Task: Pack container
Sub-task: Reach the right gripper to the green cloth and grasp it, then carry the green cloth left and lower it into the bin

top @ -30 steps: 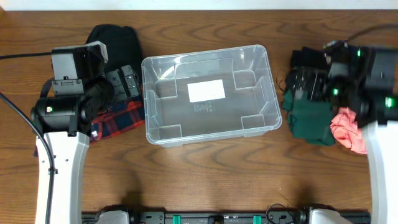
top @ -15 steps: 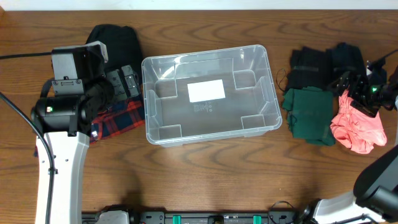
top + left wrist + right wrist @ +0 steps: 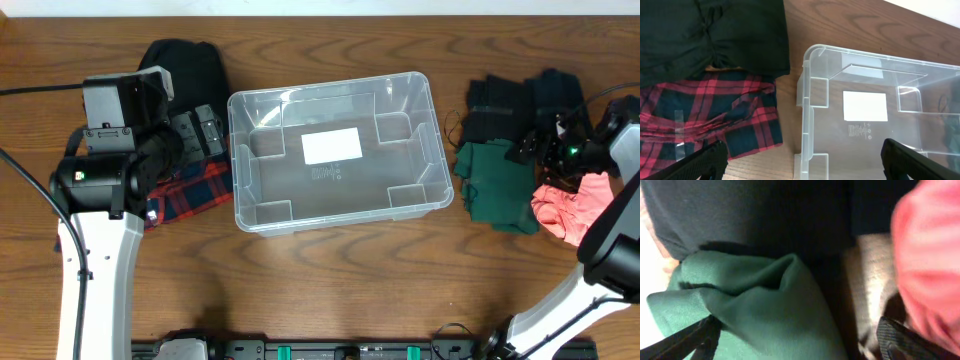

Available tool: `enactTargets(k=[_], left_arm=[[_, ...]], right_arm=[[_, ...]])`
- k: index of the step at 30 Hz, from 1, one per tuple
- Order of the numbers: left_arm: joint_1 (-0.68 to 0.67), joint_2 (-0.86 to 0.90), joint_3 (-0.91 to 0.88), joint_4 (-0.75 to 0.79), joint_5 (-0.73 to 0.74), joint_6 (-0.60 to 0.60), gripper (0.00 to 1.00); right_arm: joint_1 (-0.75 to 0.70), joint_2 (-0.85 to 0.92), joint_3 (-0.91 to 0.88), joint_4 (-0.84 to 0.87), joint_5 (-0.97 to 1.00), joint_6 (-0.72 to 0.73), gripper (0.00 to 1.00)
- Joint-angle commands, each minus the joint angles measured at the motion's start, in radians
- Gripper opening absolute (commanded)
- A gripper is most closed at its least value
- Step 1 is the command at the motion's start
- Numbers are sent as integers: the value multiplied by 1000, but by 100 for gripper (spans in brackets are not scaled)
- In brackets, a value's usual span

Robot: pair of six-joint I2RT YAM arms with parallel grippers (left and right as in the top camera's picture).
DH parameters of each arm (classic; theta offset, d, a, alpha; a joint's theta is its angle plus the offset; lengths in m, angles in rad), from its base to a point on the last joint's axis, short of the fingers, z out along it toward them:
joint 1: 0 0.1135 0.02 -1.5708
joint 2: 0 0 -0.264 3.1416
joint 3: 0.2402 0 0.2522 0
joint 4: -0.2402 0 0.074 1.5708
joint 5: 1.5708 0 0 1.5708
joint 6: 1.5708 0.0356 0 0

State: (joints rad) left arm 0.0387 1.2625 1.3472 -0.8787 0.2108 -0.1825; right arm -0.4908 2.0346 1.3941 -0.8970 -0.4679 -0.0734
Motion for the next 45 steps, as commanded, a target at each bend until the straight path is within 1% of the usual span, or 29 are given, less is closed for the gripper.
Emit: enactTargets(k=[1, 3, 6, 8, 9, 10, 12, 14, 16, 17, 20, 23, 27, 32, 35, 39, 42, 45], left_arm=[[4, 5, 18, 0, 6, 10, 98], [4, 5, 18, 0, 6, 10, 98], [4, 5, 18, 0, 6, 10, 98], [4, 5, 18, 0, 6, 10, 98], [4, 5, 18, 0, 6, 10, 98], [4, 5, 18, 0, 6, 10, 98], [4, 5, 18, 0, 6, 10, 98], [4, 5, 18, 0, 6, 10, 98], [4, 5, 18, 0, 6, 10, 98], [4, 5, 18, 0, 6, 10, 98], [4, 5, 18, 0, 6, 10, 98], [4, 5, 18, 0, 6, 10, 98], [4, 5, 18, 0, 6, 10, 98], [4, 5, 18, 0, 6, 10, 98], [4, 5, 18, 0, 6, 10, 98], [4, 5, 18, 0, 6, 10, 98], [4, 5, 18, 0, 6, 10, 98], [4, 5, 18, 0, 6, 10, 98]], right_arm=[[36, 46, 11, 8, -14, -41, 89], [55, 63, 8, 5, -19, -56, 80], [79, 71, 8, -5, -7, -55, 55], [84, 63, 10, -24, -8, -46, 34], [84, 55, 11, -36, -8, -41, 27], [82, 47, 11, -47, -7, -36, 25], [79, 16, 12, -80, -7, -36, 16], [78, -26, 12, -106, -8, -35, 11], [79, -90, 12, -129, -9, -3, 3], [80, -132, 12, -140, -21, 8, 1], [90, -275, 12, -160, -92, 22, 1], [116, -433, 12, -146, -161, 87, 1], [185, -624, 12, -77, -176, 176, 1], [335, -771, 12, 49, -221, 315, 1], [454, -792, 12, 154, -258, 399, 1], [632, -762, 12, 307, -254, 500, 1], [753, -692, 12, 421, -234, 581, 1], [847, -596, 12, 494, -192, 671, 1]])
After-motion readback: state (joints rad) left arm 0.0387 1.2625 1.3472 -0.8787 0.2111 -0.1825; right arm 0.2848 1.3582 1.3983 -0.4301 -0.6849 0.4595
